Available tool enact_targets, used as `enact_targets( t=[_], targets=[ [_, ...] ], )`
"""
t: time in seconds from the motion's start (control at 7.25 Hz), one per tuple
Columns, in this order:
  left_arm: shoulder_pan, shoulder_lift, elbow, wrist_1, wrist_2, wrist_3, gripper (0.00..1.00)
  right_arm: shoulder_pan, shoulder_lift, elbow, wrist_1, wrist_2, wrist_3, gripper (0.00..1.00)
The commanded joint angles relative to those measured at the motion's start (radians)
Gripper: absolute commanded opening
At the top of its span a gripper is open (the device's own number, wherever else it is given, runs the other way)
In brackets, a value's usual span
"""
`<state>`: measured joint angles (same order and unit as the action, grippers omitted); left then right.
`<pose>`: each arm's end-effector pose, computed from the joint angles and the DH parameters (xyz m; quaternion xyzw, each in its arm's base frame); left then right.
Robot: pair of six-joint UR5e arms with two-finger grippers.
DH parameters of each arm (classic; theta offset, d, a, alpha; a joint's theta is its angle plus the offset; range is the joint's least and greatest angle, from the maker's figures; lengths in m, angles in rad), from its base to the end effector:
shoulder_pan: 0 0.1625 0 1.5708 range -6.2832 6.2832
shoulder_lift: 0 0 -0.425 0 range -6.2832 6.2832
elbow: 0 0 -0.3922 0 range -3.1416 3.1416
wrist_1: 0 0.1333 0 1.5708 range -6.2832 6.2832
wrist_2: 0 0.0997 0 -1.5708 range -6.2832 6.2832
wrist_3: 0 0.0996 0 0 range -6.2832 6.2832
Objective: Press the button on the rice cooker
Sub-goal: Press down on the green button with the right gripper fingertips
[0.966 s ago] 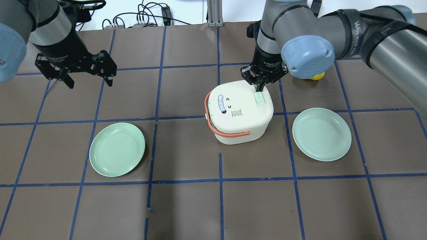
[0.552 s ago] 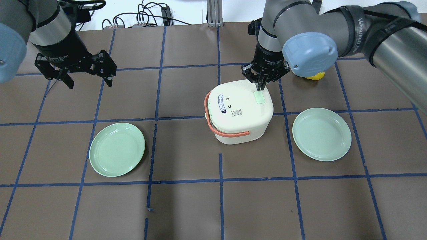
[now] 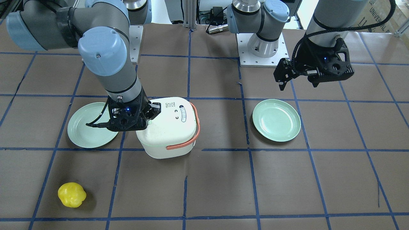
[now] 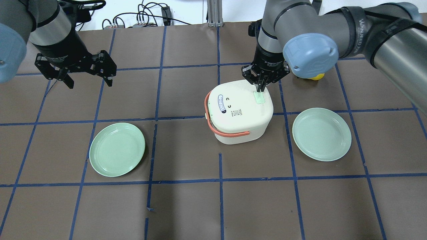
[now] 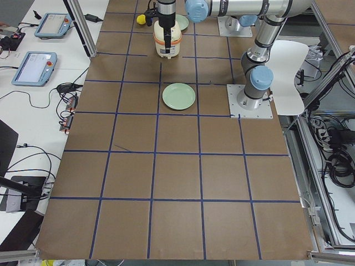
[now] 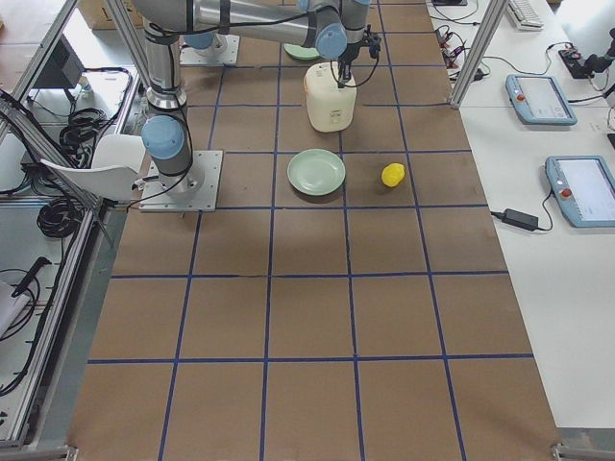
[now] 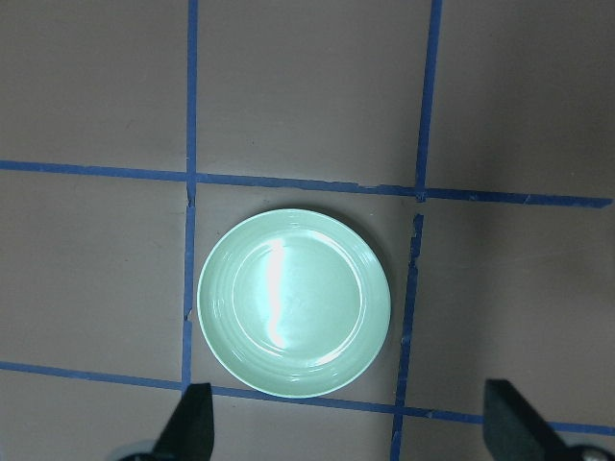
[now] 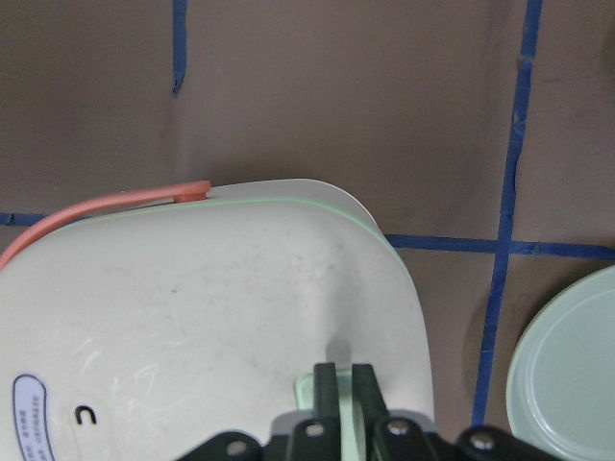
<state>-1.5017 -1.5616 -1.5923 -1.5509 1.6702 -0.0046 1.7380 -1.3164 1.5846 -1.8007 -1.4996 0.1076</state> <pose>-0.0894 -0.4961 0.4843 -0.0370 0.9981 -0.0022 0.0498 0.2351 -0.5495 0.3668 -0.0291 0.9988 0.0238 0.0326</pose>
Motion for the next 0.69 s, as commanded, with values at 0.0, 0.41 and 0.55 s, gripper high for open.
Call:
enact_targets(
  t=[0.0, 0.41, 0.55],
  targets=[
    [0.000, 0.000, 0.000, 0.000, 0.000, 0.000, 1.00, 0.000, 0.002, 0.005, 0.000, 0.001, 0.001, 0.19],
    [0.000, 0.000, 0.000, 0.000, 0.000, 0.000, 1.00, 0.000, 0.003, 0.006, 0.001, -0.001, 0.001, 0.17],
    [0.000, 0.000, 0.000, 0.000, 0.000, 0.000, 1.00, 0.000, 0.002, 0.008, 0.003, -0.002, 0.018, 0.16]
  ],
)
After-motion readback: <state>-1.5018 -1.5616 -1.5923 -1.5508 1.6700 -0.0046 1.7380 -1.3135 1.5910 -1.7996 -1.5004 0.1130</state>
